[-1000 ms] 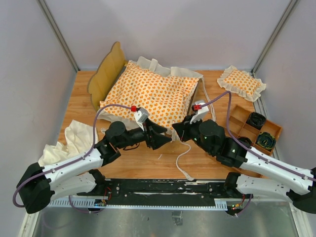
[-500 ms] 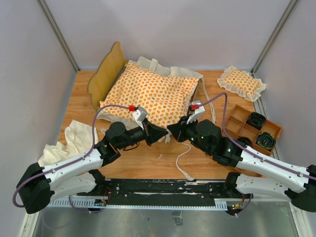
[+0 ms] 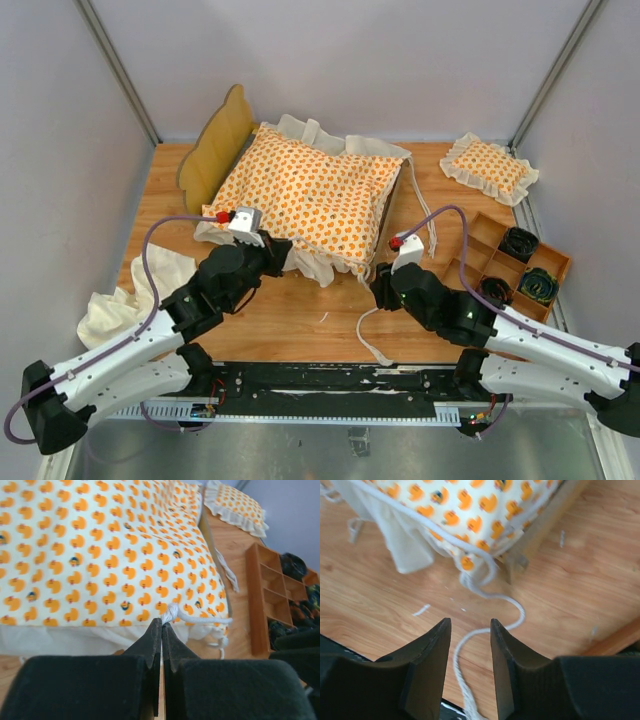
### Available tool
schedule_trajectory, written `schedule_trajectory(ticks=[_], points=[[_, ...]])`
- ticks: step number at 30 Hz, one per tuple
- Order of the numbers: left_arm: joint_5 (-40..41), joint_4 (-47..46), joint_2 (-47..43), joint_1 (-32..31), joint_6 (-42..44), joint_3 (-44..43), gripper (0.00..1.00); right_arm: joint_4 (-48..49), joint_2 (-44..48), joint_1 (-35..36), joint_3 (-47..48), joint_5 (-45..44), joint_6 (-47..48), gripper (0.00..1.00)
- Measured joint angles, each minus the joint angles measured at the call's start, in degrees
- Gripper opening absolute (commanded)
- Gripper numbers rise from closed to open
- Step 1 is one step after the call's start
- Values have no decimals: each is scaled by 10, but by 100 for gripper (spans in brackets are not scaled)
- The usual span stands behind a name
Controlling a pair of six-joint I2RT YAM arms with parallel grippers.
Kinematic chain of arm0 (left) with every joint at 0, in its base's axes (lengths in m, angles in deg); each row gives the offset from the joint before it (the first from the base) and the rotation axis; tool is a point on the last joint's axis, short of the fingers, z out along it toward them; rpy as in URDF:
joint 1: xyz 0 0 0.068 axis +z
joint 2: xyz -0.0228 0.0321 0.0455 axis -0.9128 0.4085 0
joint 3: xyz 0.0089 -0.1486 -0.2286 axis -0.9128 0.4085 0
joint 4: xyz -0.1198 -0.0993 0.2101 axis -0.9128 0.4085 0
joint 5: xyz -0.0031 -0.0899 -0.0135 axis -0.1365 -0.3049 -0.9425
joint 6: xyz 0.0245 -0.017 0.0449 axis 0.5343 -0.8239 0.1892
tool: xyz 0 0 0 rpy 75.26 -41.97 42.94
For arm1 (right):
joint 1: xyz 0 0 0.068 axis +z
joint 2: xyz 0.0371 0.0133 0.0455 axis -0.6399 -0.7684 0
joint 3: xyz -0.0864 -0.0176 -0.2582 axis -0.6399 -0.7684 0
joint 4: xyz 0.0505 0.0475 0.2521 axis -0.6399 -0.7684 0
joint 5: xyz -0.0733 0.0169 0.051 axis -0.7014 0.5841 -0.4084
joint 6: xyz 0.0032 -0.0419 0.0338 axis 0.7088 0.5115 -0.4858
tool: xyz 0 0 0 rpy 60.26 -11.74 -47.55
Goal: Set up the pet bed
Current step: Adjust the ropes on the mattress.
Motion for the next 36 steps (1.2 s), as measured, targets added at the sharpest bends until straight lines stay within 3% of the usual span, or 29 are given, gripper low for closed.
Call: schedule_trajectory(ticks=[8,20,33,36], points=[[103,88,-87,0,-6,-18,0,-45,-39,-2,-53,-35,-10,40],[174,193,-163,0,-29,-31,0,21,-143,-50,-113,13,-42,39],[148,231,-232,0,-73,-12,2,154,-222,-59,-128,61,-125,37],[144,241,-235,0,-81,-12,2,166,-255,-59,-127,62,-129,32]])
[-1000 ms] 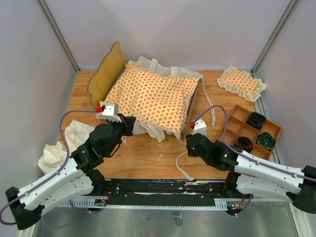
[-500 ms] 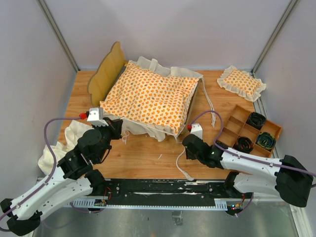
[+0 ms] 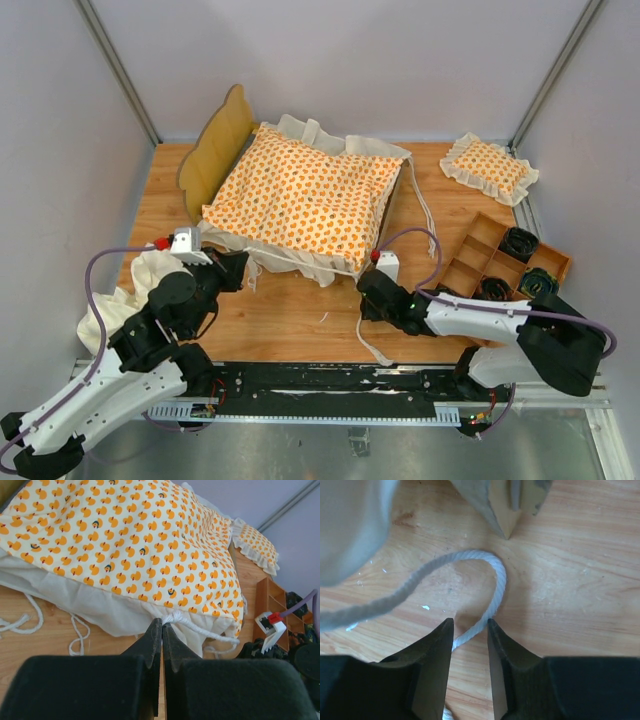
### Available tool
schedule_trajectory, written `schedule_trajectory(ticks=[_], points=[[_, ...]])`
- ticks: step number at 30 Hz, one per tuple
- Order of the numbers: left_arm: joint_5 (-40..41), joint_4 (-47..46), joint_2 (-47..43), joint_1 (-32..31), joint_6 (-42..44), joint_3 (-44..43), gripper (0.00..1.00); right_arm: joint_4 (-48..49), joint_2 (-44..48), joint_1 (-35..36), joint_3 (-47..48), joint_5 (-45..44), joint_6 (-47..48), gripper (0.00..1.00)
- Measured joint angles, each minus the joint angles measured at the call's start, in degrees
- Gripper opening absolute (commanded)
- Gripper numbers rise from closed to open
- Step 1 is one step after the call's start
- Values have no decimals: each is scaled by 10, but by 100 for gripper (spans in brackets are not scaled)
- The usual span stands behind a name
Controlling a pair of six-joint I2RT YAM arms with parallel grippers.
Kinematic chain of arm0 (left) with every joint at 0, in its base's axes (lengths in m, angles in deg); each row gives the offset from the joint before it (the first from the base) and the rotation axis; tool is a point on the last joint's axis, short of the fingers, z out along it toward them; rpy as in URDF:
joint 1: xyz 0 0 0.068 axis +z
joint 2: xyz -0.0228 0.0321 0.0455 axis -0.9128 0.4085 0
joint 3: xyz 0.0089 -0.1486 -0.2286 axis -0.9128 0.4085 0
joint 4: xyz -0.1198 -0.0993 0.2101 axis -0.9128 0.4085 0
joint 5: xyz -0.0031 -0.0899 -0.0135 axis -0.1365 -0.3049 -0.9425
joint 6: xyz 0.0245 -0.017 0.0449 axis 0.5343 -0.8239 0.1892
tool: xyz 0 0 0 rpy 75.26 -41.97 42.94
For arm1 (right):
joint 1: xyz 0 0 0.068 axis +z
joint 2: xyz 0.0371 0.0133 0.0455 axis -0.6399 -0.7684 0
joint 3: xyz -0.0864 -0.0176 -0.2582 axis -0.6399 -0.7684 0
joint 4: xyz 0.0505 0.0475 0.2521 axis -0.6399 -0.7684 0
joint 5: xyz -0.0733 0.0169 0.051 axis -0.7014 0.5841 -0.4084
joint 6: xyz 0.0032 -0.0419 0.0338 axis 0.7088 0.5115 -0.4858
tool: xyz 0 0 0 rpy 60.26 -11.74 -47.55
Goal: Set up the pet bed
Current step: Adjust the ropes on the mattress.
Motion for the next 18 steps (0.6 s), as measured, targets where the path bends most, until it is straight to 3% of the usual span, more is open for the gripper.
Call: schedule_trajectory(ticks=[4,7,13,18], points=[[-5,19,-6,0,-14,3,3,0,-31,0,24,4,2,20],[-7,29,-12,0,-26,10,4,-7,-48,0,40,4,6,1],[-21,35,-24,0,-40,30,4,-20,-54,0,50,3,39,0],[-105,-45,-20,0,-28,31,4,26,-5,0,23,73,108,0]])
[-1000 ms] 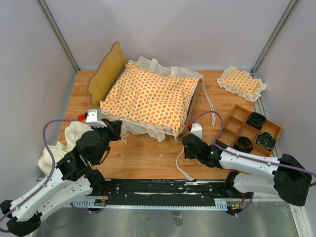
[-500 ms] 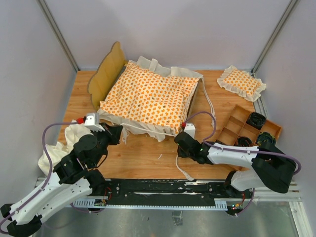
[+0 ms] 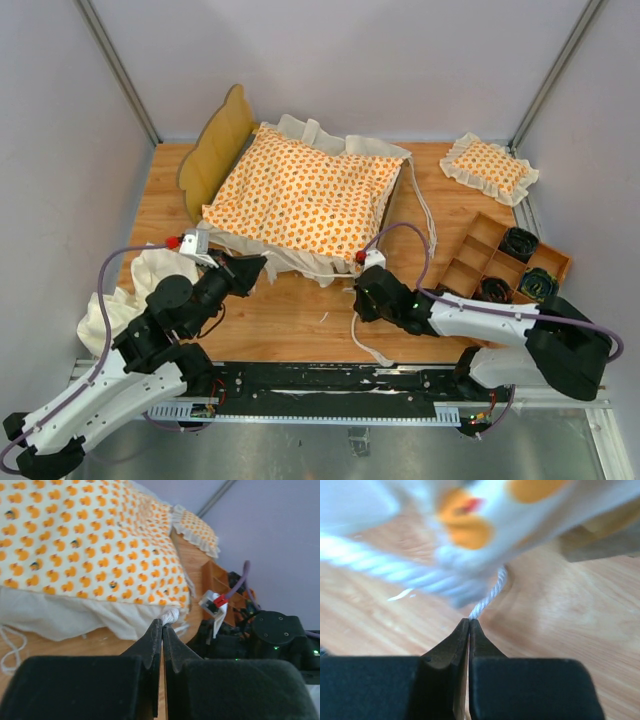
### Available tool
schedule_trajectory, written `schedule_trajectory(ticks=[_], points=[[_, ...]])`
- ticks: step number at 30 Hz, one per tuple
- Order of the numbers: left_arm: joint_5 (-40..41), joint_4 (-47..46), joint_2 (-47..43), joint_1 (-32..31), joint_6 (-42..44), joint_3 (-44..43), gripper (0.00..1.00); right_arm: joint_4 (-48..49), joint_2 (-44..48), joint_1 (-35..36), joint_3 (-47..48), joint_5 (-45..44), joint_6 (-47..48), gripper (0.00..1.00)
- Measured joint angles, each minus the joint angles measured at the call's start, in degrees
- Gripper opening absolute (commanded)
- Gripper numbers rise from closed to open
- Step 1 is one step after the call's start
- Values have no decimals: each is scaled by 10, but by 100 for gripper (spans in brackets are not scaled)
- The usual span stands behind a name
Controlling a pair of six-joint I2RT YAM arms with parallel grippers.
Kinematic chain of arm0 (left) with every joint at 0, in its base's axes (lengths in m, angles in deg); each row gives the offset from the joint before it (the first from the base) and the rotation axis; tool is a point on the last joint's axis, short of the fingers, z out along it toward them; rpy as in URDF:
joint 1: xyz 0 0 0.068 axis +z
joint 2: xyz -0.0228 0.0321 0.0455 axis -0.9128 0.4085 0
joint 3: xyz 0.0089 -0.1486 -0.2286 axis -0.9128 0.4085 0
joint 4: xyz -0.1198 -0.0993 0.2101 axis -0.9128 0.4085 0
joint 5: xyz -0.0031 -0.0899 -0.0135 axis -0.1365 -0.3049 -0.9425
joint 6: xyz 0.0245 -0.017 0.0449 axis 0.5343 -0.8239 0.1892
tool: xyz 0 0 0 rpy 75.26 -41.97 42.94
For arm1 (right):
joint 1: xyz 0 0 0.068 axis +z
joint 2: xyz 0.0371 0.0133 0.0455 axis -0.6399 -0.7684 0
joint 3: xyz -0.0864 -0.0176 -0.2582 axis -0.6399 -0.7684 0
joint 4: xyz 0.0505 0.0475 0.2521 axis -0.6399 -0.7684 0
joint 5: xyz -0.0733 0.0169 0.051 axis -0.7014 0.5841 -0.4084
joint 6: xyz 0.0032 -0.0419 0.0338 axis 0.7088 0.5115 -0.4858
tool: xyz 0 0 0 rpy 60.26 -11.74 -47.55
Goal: Set up the pet bed
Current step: Adjust the ropes on the mattress.
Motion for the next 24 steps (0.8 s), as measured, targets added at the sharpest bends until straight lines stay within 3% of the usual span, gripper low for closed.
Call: schedule_trajectory(ticks=[8,15,17,21,24], points=[[-141,-140,99,0,2,-37,4,122,92,18,-34,150,47,0],[-209,-242,180,0,-17,-61,5,249,123,40,-45,180,30,2],[-216,-260,209,0,-19,-76,5,285,110,47,-47,180,20,12],[-220,-272,259,0,-14,-111,6,301,86,53,-40,182,14,40],[-221,-276,283,0,-5,-130,6,249,128,54,-38,162,15,49]])
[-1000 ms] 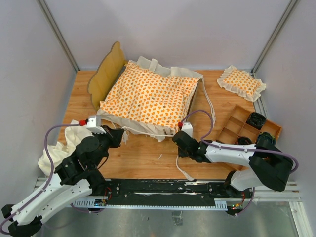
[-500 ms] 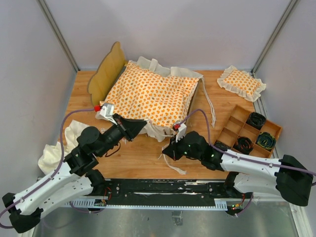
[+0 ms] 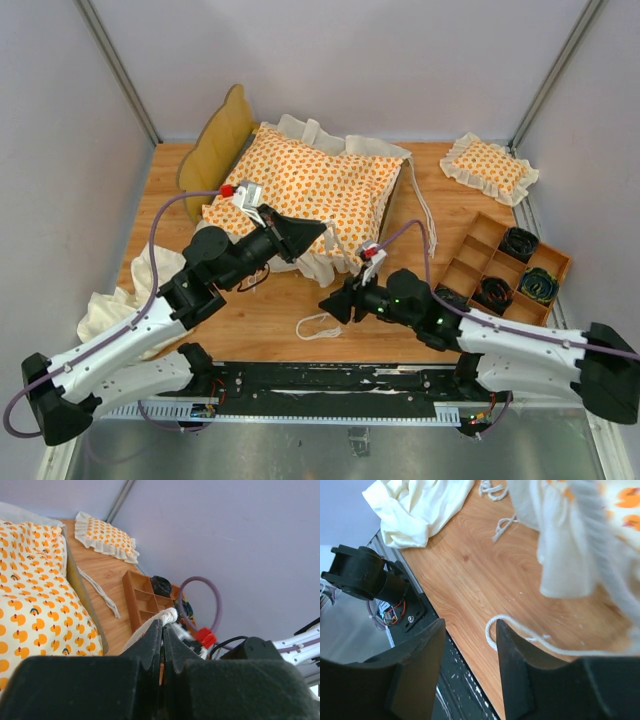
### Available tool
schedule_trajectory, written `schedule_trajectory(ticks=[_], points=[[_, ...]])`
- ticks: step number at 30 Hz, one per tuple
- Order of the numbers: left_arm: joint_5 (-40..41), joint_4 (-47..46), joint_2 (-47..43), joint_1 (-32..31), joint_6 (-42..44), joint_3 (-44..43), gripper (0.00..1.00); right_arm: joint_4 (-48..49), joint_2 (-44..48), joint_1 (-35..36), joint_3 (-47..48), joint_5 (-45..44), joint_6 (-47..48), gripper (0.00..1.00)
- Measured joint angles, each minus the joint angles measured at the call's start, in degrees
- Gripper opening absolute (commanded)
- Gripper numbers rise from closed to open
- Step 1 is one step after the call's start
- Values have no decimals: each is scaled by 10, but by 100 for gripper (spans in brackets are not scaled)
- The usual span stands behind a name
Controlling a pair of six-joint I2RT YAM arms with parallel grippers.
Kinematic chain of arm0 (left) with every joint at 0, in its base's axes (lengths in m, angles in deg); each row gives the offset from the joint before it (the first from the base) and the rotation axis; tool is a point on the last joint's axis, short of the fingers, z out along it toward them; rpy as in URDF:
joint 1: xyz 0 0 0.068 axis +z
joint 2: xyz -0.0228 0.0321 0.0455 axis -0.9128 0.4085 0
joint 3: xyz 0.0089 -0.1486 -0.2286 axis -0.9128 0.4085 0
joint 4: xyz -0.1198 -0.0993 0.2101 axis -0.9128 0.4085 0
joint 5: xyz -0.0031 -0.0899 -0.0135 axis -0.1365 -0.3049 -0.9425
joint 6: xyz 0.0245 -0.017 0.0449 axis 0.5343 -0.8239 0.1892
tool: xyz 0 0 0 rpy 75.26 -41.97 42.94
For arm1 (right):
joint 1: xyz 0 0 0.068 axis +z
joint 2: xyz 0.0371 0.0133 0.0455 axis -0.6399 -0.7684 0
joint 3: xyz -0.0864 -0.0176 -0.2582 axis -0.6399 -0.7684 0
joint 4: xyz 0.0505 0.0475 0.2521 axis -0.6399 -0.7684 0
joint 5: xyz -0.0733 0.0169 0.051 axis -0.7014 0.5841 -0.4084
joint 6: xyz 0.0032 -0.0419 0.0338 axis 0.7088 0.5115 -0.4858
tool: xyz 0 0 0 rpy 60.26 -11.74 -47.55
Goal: Set up the pet bed
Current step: Adjust the ropes on the mattress.
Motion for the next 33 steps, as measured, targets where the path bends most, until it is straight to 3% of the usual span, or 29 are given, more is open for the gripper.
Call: schedule_trajectory(ticks=[7,11,16,24,33], points=[[-19,-10,8,0,16,6,7,-191,276,0,-28,-133,-90,53],[-55,-25,10,0,23,28,7,-245,361,0,-29,-198,-161,57],[-123,-50,23,0,32,65,9,-318,322,0,9,-249,-241,58],[-184,-66,42,0,59,95,9,-336,216,0,37,-235,-362,54],[-214,-78,70,0,72,95,14,-322,211,0,24,-231,-264,54]])
